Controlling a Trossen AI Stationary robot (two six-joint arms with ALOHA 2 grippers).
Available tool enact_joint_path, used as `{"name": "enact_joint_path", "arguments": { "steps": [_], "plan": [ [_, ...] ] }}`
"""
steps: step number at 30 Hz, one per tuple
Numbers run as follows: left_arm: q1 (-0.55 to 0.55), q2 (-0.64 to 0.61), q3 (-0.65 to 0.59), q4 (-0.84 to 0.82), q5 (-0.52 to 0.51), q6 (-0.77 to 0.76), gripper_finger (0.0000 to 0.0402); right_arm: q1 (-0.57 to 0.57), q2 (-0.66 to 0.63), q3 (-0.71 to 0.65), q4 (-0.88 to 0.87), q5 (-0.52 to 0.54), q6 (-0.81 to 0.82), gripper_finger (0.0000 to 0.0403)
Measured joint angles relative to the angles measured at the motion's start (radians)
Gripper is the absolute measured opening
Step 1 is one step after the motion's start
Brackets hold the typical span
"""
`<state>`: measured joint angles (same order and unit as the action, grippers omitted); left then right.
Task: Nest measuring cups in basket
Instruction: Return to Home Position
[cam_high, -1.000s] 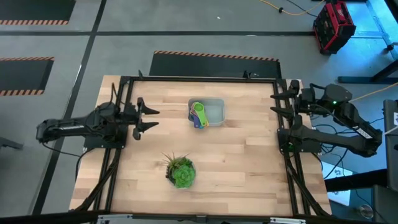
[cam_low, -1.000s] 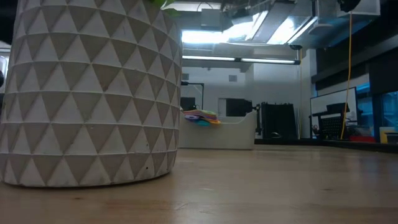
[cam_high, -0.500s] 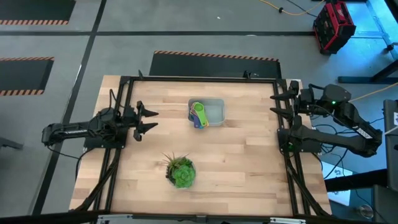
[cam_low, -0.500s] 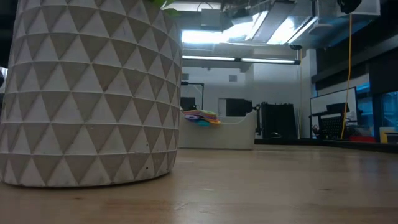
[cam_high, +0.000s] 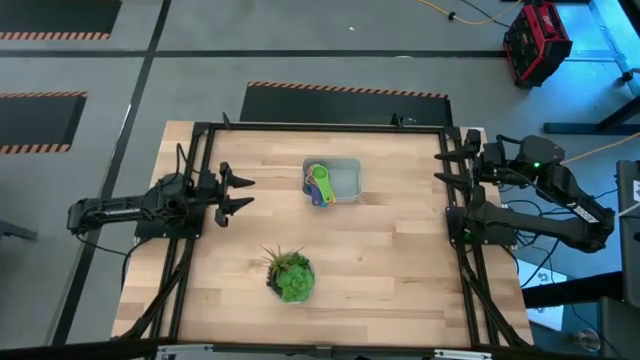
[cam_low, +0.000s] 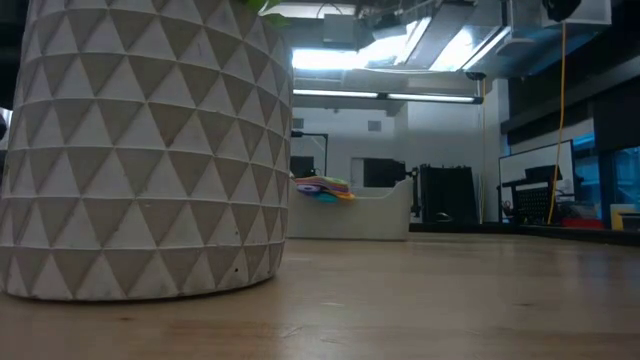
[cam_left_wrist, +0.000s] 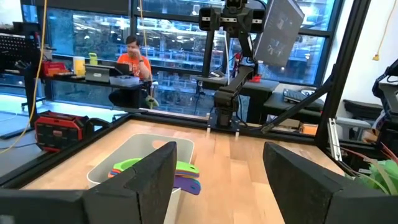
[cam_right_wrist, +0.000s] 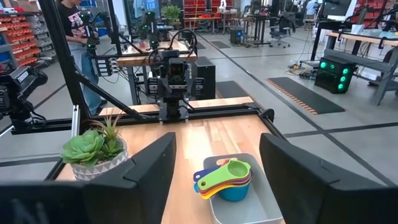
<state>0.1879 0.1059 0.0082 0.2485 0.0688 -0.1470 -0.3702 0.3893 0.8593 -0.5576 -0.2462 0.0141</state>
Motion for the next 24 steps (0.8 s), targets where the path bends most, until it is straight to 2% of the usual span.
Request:
{"name": "enact_joint_path", "arguments": {
  "steps": [4, 11, 13, 18, 24],
  "plan": [
    [0.000, 0.000, 0.000, -0.001, 0.000, 0.000, 0.0234, 0.000, 0.000, 0.000, 0.013, -0.006, -0.021, 0.0196],
    [0.000, 0.000, 0.000, -0.001, -0.002, 0.000, 0.0234, 0.000, 0.000, 0.000, 0.002, -0.017, -0.036, 0.0039],
    [0.000, 0.000, 0.000, -0.001, -0.002, 0.000, 0.0234, 0.000, -0.001, 0.000, -0.008, -0.018, -0.052, 0.0011],
    [0.000, 0.000, 0.000, -0.001, -0.002, 0.000, 0.0234, 0.000, -0.028, -0.007, -0.073, -0.019, -0.044, 0.0011],
    [0.000, 0.000, 0.000, -0.001, -0.002, 0.000, 0.0234, 0.000, -0.142, -0.152, 0.035, -0.073, -0.041, 0.0012]
  ]
}}
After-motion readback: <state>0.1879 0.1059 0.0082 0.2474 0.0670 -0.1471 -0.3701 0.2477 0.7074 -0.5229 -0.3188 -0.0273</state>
